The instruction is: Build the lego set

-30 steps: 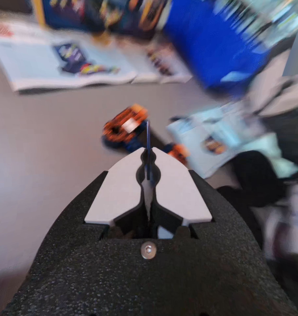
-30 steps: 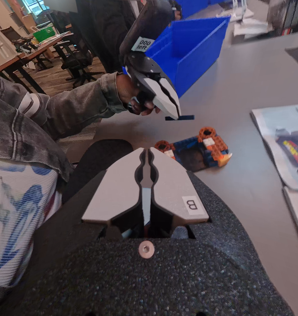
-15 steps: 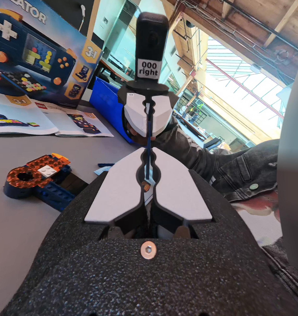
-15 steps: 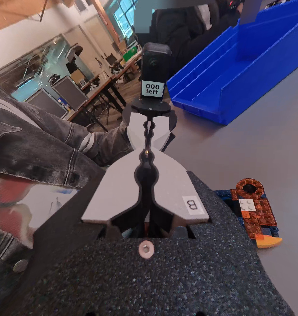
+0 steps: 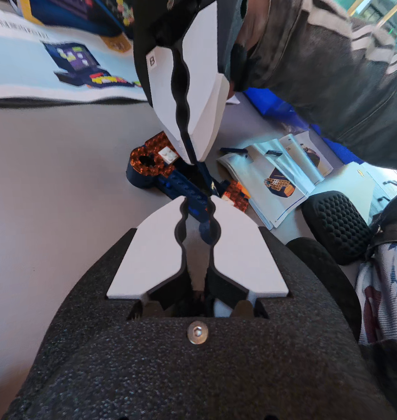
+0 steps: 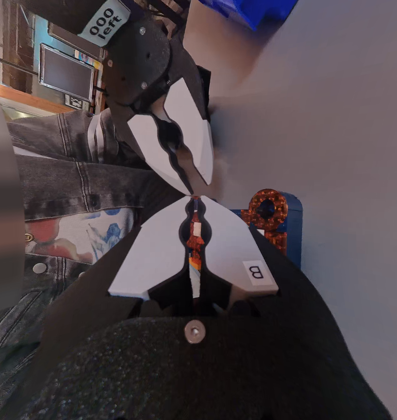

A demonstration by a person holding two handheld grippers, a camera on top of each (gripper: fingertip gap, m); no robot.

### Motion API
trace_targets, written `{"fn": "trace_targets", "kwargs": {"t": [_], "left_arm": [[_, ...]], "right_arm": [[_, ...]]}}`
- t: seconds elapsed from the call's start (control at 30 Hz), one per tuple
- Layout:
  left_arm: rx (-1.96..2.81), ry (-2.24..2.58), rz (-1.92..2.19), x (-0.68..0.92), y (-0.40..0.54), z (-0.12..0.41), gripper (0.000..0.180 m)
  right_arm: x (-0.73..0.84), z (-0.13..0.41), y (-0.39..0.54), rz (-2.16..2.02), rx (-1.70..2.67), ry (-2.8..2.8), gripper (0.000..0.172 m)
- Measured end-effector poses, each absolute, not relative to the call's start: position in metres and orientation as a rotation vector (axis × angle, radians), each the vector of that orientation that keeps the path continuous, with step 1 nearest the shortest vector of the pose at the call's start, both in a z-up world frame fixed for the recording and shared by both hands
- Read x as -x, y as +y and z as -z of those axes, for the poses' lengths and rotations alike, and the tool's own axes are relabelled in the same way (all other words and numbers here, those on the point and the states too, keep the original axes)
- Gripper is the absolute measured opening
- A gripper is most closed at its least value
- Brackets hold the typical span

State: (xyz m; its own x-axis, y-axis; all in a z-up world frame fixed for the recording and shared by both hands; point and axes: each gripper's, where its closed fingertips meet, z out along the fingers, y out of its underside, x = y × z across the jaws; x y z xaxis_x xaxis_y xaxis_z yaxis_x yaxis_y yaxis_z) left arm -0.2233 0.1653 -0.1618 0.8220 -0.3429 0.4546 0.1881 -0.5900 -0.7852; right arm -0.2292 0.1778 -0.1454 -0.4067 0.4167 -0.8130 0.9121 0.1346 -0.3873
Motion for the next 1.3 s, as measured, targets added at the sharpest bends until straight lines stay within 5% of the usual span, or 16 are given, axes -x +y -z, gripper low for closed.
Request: {"fn": "trace_targets", "kwargs": {"t": [0.4, 1.3], "left_arm": [[2.179, 0.07, 0.828, 0.214, 0.174, 0.181, 0.034], [2.183, 0.097, 0.901, 0.207, 0.174, 0.184, 0.023]], "right_arm": [[0.229, 0.157, 0.177, 1.26, -1.274, 1.866, 0.003], [0.248, 0.164, 0.2, 1.33, -1.378, 2.308, 0.012]]}}
